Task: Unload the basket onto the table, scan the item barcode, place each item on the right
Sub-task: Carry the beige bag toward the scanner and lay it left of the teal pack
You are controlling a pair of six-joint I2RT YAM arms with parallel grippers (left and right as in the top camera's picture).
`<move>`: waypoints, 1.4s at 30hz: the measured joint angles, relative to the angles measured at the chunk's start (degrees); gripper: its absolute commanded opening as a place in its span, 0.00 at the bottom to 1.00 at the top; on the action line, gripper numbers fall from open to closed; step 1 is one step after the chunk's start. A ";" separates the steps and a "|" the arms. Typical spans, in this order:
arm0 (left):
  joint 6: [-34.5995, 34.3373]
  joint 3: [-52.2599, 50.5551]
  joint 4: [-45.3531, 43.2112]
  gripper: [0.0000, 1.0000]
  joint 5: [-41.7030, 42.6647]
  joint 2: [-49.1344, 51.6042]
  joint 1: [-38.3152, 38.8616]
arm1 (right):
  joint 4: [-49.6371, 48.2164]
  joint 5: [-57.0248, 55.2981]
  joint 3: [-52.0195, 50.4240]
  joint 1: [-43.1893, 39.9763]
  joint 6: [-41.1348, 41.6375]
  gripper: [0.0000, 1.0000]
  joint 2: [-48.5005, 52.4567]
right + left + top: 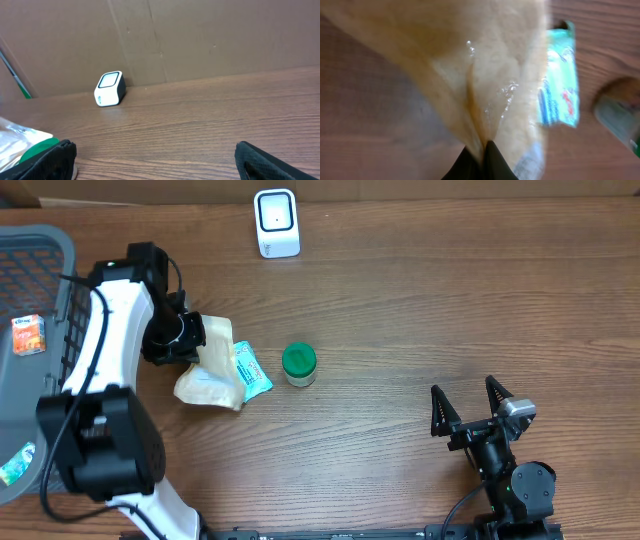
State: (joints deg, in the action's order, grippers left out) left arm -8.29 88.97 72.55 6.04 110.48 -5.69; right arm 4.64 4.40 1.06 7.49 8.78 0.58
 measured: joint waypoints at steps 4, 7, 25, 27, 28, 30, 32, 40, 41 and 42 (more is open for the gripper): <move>1.55 -1.79 -5.53 0.04 -0.59 3.76 0.59 | 0.02 0.02 0.00 0.00 0.00 1.00 0.00; 2.75 -3.72 -8.50 0.04 -0.66 5.46 2.08 | 0.00 0.00 0.00 0.00 0.00 1.00 0.00; 3.72 -7.15 -16.22 0.04 5.64 5.90 15.63 | 0.00 0.00 0.00 0.00 -0.02 1.00 0.00; 3.15 -7.06 -15.06 0.04 5.73 5.90 15.54 | -0.02 0.00 0.00 0.00 -0.02 1.00 0.00; 2.64 -6.84 -13.70 0.04 5.62 5.90 15.37 | -0.02 0.00 0.00 0.00 0.00 1.00 0.00; 1.84 -6.19 -11.06 0.04 4.70 5.88 14.60 | -0.04 0.02 0.00 0.00 -0.02 1.00 0.00; 1.05 -5.22 -9.25 0.04 3.45 5.79 13.33 | -0.02 0.02 0.00 0.00 0.02 1.00 0.00; 1.07 -2.21 -3.72 0.49 -2.14 4.26 10.08 | 0.00 0.00 0.00 0.00 0.00 1.00 0.00; 1.03 -2.19 -3.32 0.77 -2.47 4.26 10.10 | 0.02 0.02 0.00 0.00 0.02 1.00 0.00; 0.74 -2.19 -2.97 1.00 -2.69 4.26 10.21 | -0.02 0.00 0.00 0.00 0.00 1.00 0.00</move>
State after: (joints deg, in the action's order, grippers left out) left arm -7.55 86.78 69.58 3.36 114.74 4.51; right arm 4.62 4.40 1.06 7.49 8.78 0.58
